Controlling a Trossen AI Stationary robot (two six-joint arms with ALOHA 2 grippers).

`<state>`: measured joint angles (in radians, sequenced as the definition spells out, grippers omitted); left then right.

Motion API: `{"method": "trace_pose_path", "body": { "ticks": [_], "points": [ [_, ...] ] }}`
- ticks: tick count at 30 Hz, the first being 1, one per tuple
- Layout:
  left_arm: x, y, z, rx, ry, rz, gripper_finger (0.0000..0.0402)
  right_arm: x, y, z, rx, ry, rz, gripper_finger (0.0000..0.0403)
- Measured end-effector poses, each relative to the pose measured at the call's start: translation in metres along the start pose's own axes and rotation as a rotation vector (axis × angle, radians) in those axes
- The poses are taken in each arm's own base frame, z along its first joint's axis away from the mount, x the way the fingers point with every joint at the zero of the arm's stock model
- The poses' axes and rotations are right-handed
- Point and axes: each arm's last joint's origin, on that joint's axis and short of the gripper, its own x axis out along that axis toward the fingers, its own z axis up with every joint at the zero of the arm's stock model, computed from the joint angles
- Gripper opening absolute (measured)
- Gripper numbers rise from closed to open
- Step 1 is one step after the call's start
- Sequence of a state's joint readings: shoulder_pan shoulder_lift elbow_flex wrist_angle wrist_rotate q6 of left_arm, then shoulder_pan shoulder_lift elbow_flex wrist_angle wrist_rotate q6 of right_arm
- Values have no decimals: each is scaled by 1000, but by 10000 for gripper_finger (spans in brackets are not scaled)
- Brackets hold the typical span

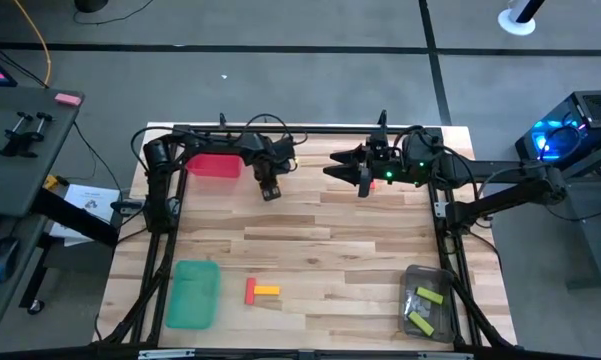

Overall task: Sort blocks
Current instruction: Put the top left yellow block into the green bin

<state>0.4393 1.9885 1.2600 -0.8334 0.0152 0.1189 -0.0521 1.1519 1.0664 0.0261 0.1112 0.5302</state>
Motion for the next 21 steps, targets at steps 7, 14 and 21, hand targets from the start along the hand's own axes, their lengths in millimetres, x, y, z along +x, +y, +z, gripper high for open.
{"method": "trace_pose_path", "body": {
  "ticks": [7, 14, 21],
  "points": [
    [-65, -8, -24, -62, -101, -40, 54, 0, 0, 0, -70, 1, -1, 172],
    [-139, -78, -102, -156, -242, -210, 54, 0, -3, -3, -156, 21, -60, 172],
    [-164, -160, -204, -363, -97, -368, 54, -1, -9, -12, -198, 115, -105, 172]
  ]
}}
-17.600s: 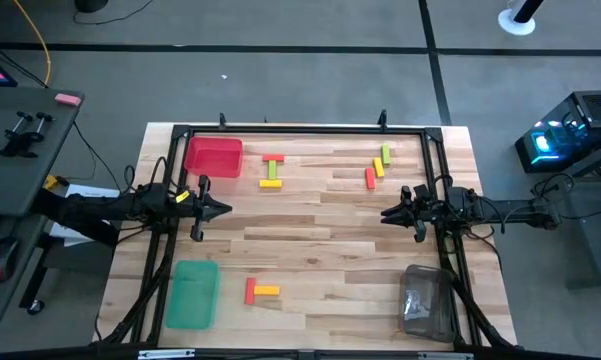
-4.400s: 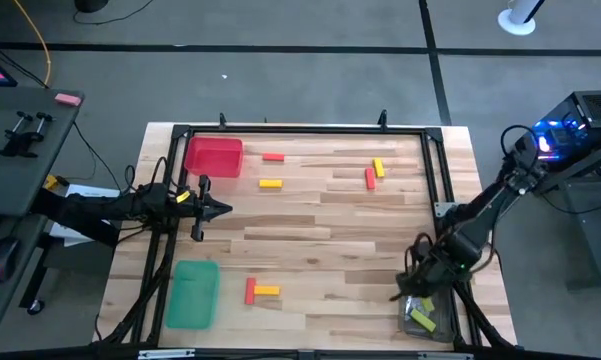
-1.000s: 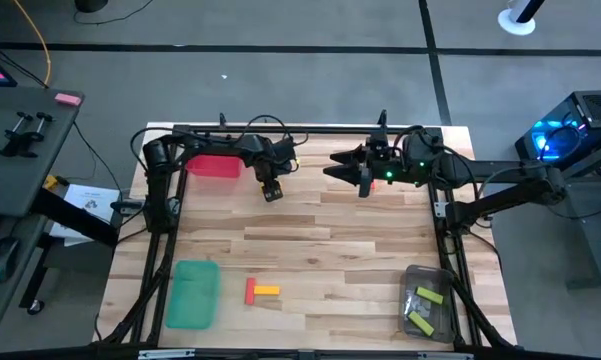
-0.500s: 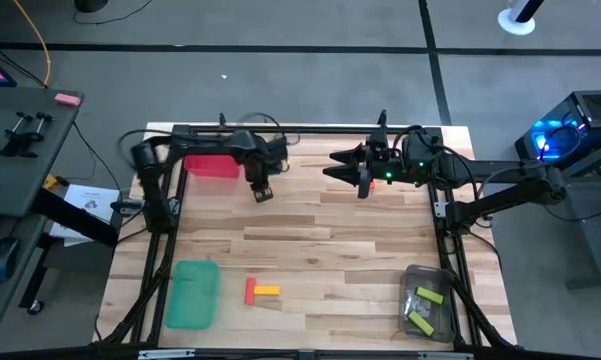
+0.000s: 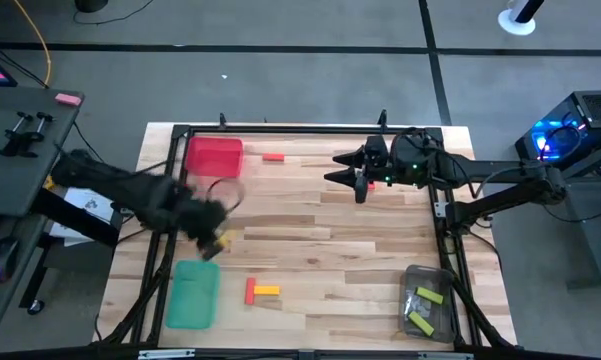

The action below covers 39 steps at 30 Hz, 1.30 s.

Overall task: Sort blocks
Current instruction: Put the top left yellow block into the green bin, then put the right yellow block into the green bin

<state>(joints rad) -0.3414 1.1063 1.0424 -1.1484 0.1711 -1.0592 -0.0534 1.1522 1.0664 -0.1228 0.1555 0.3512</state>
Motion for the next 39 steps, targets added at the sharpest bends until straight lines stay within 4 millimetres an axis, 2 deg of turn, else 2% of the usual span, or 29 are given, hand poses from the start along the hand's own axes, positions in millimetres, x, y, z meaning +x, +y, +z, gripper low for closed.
{"method": "trace_pose_path", "body": {
  "ticks": [5, 10, 14, 17, 22, 27, 30, 33, 35, 39],
  "points": [
    [6, -20, -58, -164, 57, 22, 54, 0, -1, -2, -16, 24, -10, 172],
    [33, -31, -88, -253, 77, 116, 54, 0, -1, -2, 12, 23, -9, 172],
    [60, -36, -98, -299, 89, 146, 58, 0, -1, -2, 52, 23, -9, 172],
    [71, -35, -98, -290, 84, 203, 102, 0, -1, -2, 90, 22, -10, 172],
    [72, -35, -97, -225, 90, 206, 180, 0, -1, -2, 158, 26, -2, 172],
    [62, -33, -97, -86, 113, 158, 210, 0, 0, -3, 240, 30, 5, 172],
    [51, -28, -87, 36, 50, 126, 212, 0, 3, -3, 276, 27, 21, 172],
    [37, -22, -63, 154, -117, 81, 210, -1, 8, -1, 297, 6, 54, 172],
    [29, -20, -39, 217, -224, 48, 208, -1, 11, 1, 299, -18, 75, 172],
    [23, -17, 27, 315, -416, 2, 207, -2, 10, 9, 304, -107, 69, 172]
  ]
}}
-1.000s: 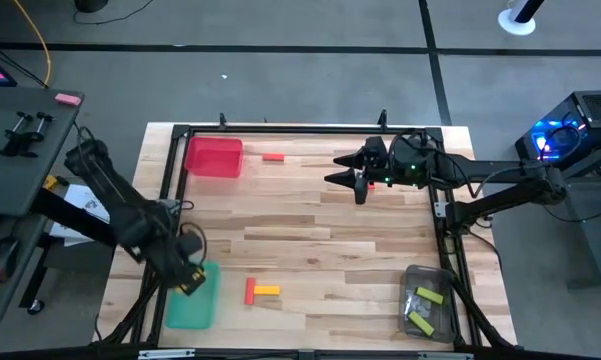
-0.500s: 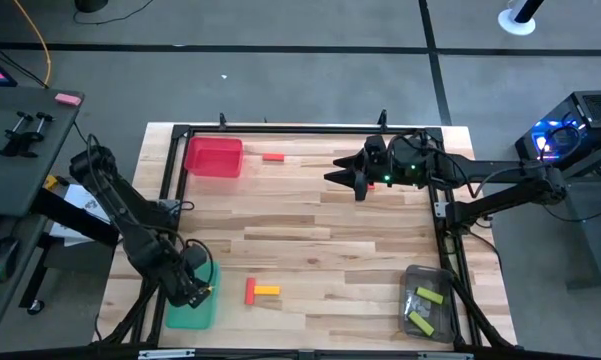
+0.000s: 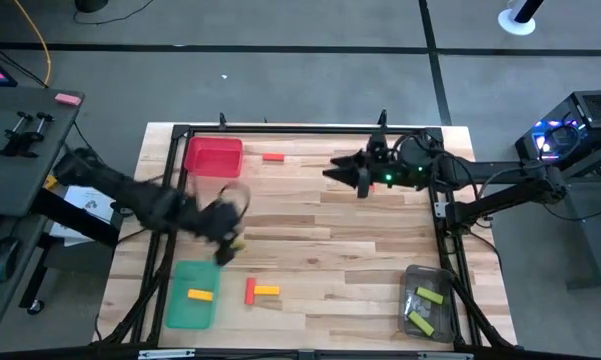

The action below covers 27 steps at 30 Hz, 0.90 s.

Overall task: Sort blocks
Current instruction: Put the right yellow block into the green bin

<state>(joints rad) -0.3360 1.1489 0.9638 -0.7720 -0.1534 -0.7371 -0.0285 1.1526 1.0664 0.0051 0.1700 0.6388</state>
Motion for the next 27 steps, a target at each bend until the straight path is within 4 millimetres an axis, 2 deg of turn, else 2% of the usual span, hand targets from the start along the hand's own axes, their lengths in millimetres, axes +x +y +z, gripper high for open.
{"method": "trace_pose_path", "body": {
  "ticks": [4, 8, 10, 13, 15, 17, 22, 27],
  "points": [
    [35, 35, 56, -60, -158, 14, 206, -1, -1, 16, -32, -152, -7, 172],
    [69, 71, 97, -190, -225, 21, 206, -10, -7, 32, -75, -244, -40, 172],
    [83, 85, 112, -233, -218, 26, 206, -15, -15, 36, -68, -254, -123, 172],
    [93, 101, 129, -284, -187, -10, 206, -25, -37, 35, -57, -194, -338, 171],
    [90, 106, 139, -297, -198, -63, 206, -31, -59, 32, -41, -108, -514, 164],
    [82, 108, 149, -286, -253, -102, 206, -34, -87, 29, -29, 4, -669, 140],
    [57, 113, 171, -240, -423, -109, 206, -35, -157, 21, -33, 362, -938, 18],
    [31, 118, 179, -156, -510, -84, 206, -33, -216, 5, 1, 661, -1155, 4]
  ]
}}
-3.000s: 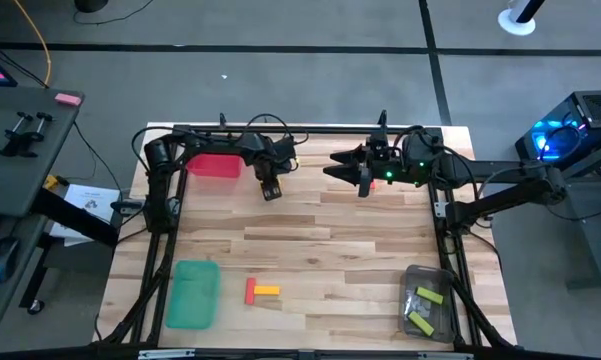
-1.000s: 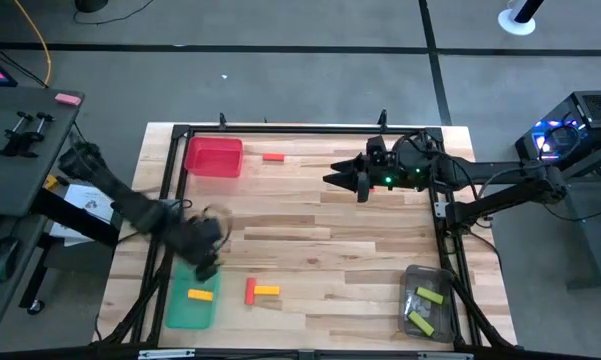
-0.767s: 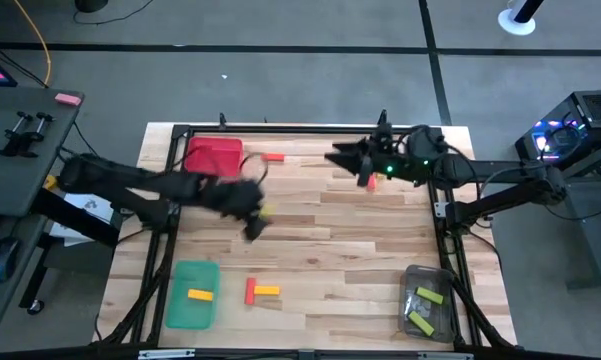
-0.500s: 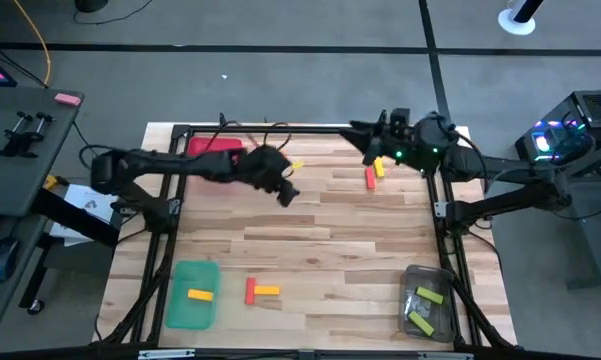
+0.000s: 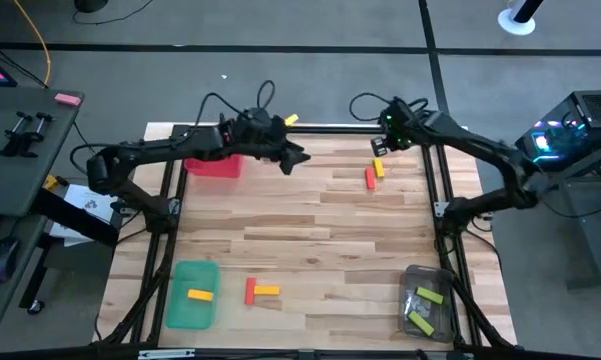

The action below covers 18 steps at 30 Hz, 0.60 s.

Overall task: Sort blocks
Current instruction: Put the right yellow block into the green bin

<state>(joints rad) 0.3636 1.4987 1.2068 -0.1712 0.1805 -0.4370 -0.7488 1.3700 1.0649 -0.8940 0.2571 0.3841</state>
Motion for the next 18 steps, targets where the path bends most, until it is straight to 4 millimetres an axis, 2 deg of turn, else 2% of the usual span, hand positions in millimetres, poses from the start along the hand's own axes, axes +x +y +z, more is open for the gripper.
{"method": "trace_pose_path", "body": {
  "ticks": [4, 10, 15, 18],
  "points": [
    [-21, 0, 7, 98, -19, 13, 206, 34, 6, -2, -42, 157, -65, 2],
    [-44, 5, 9, 177, 9, 66, 206, 60, 17, 2, -20, 180, -74, 0],
    [-51, 8, 6, 221, 53, 89, 206, 85, 24, -3, 12, 272, -99, 0],
    [-52, 9, 4, 242, 77, 94, 206, 91, 30, -4, 20, 269, -108, 0]
  ]
}}
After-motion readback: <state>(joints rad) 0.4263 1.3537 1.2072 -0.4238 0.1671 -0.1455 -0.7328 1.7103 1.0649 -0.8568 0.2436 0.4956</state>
